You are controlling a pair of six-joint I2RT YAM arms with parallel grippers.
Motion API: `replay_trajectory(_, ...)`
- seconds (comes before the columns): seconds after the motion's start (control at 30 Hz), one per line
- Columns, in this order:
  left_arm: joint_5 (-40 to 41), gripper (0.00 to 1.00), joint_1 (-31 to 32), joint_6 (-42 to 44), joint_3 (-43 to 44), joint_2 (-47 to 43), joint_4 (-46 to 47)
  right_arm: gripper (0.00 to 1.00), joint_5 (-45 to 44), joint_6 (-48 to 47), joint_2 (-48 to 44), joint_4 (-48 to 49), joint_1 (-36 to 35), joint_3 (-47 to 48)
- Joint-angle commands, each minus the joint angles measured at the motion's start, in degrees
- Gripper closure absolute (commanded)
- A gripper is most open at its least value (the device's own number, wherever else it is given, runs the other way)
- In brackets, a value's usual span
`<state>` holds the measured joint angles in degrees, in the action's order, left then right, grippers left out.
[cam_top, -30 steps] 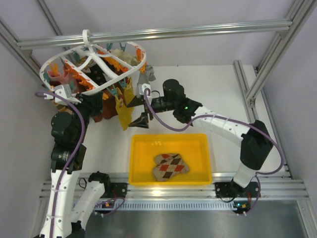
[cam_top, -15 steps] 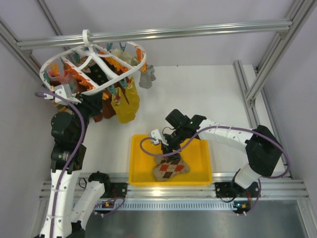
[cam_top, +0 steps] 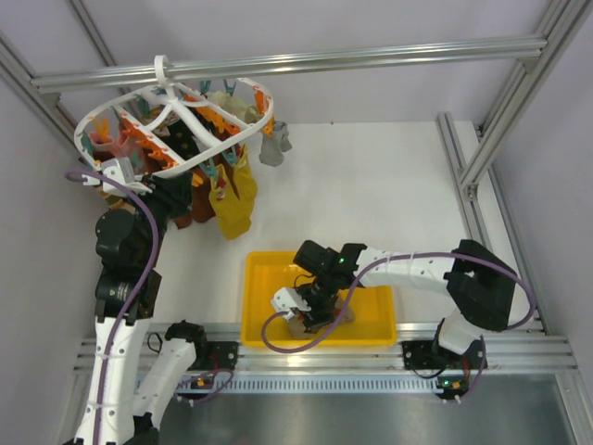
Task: Clip the socks to the hanger
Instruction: Pick up the sock from the bin.
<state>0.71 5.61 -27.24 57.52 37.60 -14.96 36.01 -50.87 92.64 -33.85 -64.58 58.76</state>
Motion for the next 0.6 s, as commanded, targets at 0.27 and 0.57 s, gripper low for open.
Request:
replay_trajectory(0.27, 1.4, 1.0, -0.6, 0.7, 0.67, 0.54, 5.29, 0.8, -9.46, -1.52, 1.76, 10.72, -1.69, -5.49)
replay_trajectory(0.57, 0.43, 1.0, -0.6, 0.88, 0.84, 0.63, 5.38, 1.0, -5.52, 5.07, -7.9, 9.85, 1.64, -1.47)
